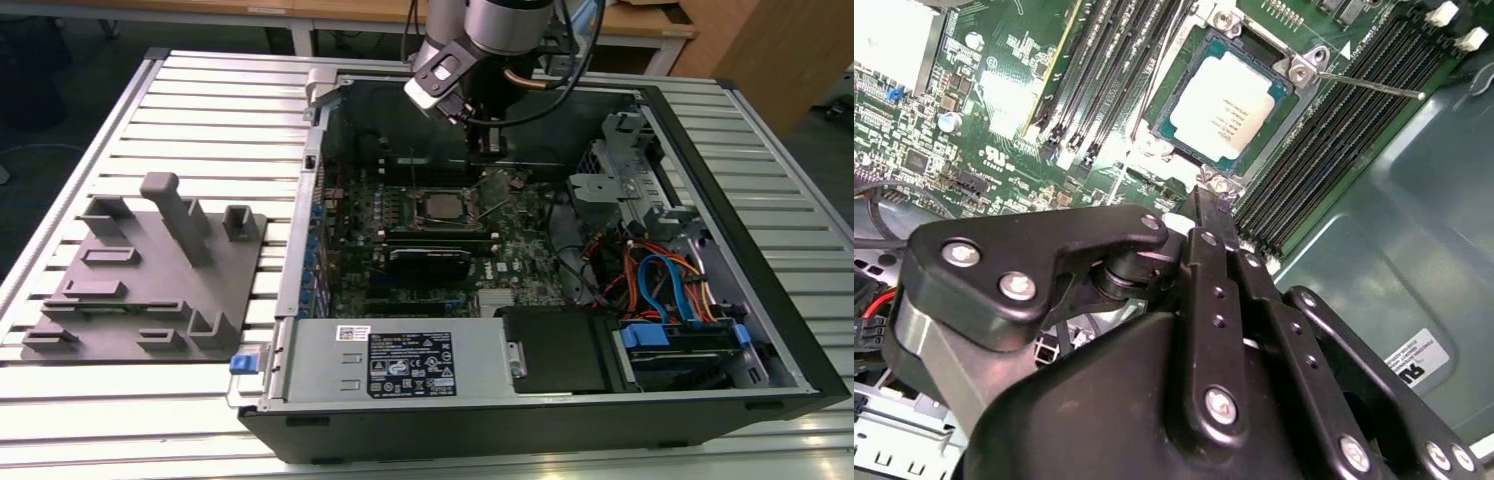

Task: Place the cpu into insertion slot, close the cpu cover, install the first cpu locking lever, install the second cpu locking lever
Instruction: 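Close the cpu cover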

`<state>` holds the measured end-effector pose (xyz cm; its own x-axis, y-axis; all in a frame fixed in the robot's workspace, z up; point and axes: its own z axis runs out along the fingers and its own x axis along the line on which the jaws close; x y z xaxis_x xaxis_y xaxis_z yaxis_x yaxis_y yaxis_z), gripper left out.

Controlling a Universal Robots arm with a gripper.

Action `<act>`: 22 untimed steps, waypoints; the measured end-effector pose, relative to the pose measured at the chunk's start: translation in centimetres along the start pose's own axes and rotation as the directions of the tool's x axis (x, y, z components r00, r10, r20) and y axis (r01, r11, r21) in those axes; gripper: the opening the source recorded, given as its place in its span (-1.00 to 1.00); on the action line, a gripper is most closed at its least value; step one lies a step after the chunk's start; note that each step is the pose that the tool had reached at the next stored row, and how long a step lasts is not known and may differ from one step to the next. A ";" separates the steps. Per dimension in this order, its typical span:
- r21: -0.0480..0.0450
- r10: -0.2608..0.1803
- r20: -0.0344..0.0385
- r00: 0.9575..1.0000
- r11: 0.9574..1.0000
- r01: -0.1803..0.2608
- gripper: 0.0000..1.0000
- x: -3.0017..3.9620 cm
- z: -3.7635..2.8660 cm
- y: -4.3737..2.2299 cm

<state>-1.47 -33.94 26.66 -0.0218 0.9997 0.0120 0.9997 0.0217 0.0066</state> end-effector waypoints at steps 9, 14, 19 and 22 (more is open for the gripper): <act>0.000 0.000 0.000 1.000 1.000 0.000 -0.80 -0.01 0.00 0.31; 0.000 0.000 0.000 1.000 1.000 0.000 -0.80 -0.01 0.00 0.59; 0.000 0.000 0.000 1.000 1.000 0.000 -0.80 -0.02 0.01 0.87; 0.000 0.000 0.000 1.000 1.000 0.000 -0.80 -0.02 0.01 1.05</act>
<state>-0.42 -33.94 26.66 -0.0218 0.9997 0.0121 0.9997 0.0217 0.0066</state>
